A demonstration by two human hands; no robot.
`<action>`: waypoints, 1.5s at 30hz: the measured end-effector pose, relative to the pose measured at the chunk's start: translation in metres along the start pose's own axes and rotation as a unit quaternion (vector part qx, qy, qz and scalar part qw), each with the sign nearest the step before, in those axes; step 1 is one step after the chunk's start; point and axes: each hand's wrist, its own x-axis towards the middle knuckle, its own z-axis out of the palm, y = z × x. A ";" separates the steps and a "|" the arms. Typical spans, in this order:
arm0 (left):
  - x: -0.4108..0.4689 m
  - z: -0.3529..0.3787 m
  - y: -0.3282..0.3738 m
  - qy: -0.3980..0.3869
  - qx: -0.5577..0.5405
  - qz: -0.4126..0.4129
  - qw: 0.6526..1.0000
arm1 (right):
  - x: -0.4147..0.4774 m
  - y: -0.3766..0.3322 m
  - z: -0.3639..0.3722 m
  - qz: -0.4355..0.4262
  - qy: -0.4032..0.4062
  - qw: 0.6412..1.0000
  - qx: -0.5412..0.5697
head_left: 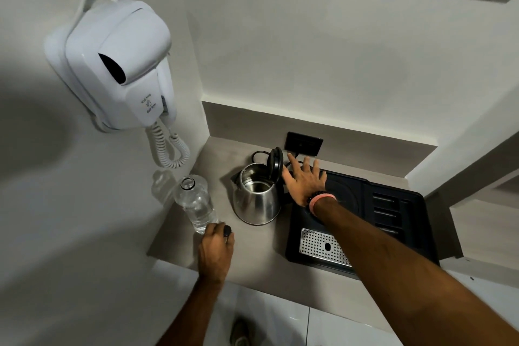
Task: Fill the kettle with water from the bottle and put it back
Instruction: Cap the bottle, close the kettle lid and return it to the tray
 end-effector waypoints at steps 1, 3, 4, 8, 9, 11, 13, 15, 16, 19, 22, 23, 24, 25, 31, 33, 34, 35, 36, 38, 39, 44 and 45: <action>-0.002 -0.009 0.007 0.022 -0.023 0.010 0.999 | -0.001 -0.001 0.000 0.000 0.000 1.000 0.001; -0.003 -0.028 0.022 0.078 -0.061 0.043 0.994 | 0.000 -0.001 0.000 0.001 0.002 1.000 -0.002; -0.003 -0.039 0.029 0.115 -0.074 0.065 0.988 | 0.000 -0.001 0.000 0.002 0.001 1.000 -0.002; 0.011 -0.089 0.043 0.283 -0.078 0.116 0.949 | 0.001 0.000 -0.001 -0.003 0.001 1.000 -0.003; 0.017 -0.099 0.041 0.315 -0.074 0.112 0.939 | 0.001 0.000 -0.001 -0.004 0.001 1.000 -0.001; 0.027 -0.114 0.037 0.347 -0.054 0.100 0.931 | 0.002 0.001 0.000 -0.005 0.001 1.000 0.003; 0.034 -0.121 0.032 0.344 -0.036 0.086 0.934 | 0.002 0.002 0.000 -0.005 0.000 1.000 0.004; 0.037 -0.121 0.027 0.331 -0.031 0.074 0.940 | 0.003 0.002 0.000 -0.006 0.000 1.000 0.002; 0.038 -0.120 0.025 0.328 -0.028 0.072 0.941 | 0.003 0.002 0.000 -0.006 0.001 1.000 0.000; 0.043 -0.117 0.022 0.339 -0.012 0.082 0.937 | 0.005 0.003 0.000 -0.004 0.005 1.000 -0.002; 0.047 -0.116 0.023 0.353 -0.010 0.088 0.932 | 0.005 0.003 0.001 -0.005 0.006 1.000 0.003; 0.049 -0.116 0.023 0.354 -0.016 0.090 0.931 | 0.005 0.003 0.001 -0.006 0.006 1.000 0.006; 0.050 -0.116 0.022 0.352 -0.030 0.088 0.931 | 0.005 0.003 0.001 -0.006 0.006 1.000 0.009; 0.052 -0.117 0.023 0.346 -0.052 0.083 0.933 | 0.005 0.003 0.001 -0.006 0.007 1.000 0.011; 0.055 -0.121 0.025 0.305 -0.092 0.064 0.946 | 0.005 0.003 0.001 -0.006 0.005 1.000 0.010; 0.053 -0.120 0.024 0.295 -0.093 0.058 0.949 | 0.004 0.003 0.001 -0.007 0.007 1.000 0.008; 0.052 -0.120 0.024 0.291 -0.095 0.056 0.950 | 0.004 0.003 0.001 -0.008 0.007 1.000 0.008; 0.052 -0.120 0.023 0.288 -0.098 0.055 0.951 | 0.004 0.003 0.001 -0.009 0.006 1.000 0.008; 0.051 -0.120 0.023 0.286 -0.100 0.056 0.951 | 0.004 0.003 0.001 -0.011 0.004 1.000 0.008; 0.051 -0.121 0.023 0.285 -0.101 0.065 0.951 | 0.003 0.003 0.001 -0.015 -0.001 1.000 0.013; 0.051 -0.122 0.023 0.283 -0.102 0.069 0.951 | 0.003 0.002 0.000 -0.018 -0.003 1.000 0.017; 0.045 -0.129 0.027 0.312 -0.130 0.051 0.940 | 0.002 -0.002 -0.002 -0.038 0.016 0.999 0.027; 0.042 -0.130 0.030 0.351 -0.133 0.071 0.924 | 0.002 -0.003 -0.003 -0.042 0.015 0.999 0.031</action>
